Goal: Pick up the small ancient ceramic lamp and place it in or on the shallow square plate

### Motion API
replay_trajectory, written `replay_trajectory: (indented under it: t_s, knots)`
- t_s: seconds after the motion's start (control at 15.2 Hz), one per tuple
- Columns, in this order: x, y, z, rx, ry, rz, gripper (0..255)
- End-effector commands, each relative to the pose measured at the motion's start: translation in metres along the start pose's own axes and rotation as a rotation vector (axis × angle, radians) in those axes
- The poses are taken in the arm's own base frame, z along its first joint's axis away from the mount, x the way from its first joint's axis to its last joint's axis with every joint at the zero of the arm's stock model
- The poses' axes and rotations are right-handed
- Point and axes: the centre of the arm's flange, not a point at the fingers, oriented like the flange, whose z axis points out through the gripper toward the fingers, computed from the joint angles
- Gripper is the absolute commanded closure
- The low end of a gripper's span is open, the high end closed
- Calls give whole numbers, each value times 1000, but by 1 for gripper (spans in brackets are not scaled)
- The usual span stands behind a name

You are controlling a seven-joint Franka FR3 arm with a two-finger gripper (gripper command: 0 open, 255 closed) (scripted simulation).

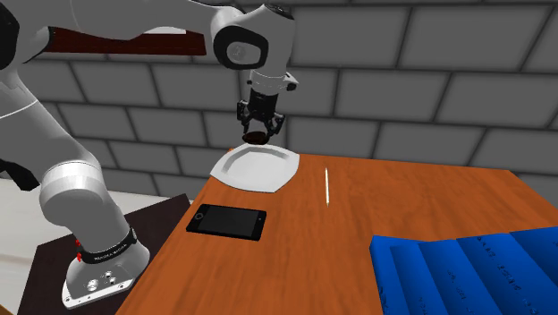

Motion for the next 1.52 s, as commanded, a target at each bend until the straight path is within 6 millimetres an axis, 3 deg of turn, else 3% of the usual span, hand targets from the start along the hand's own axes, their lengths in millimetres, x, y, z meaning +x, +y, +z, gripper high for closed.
replay_trajectory:
  t_s: [0.0,0.86,1.32,1.39,1.45]
  knots:
    - [3,-4,8,0,0,1,255]
    - [-8,15,75,0,0,1,255]
    - [-8,15,75,0,0,1,255]
    - [-8,15,75,0,0,1,0]
    - [-8,15,75,0,0,1,0]
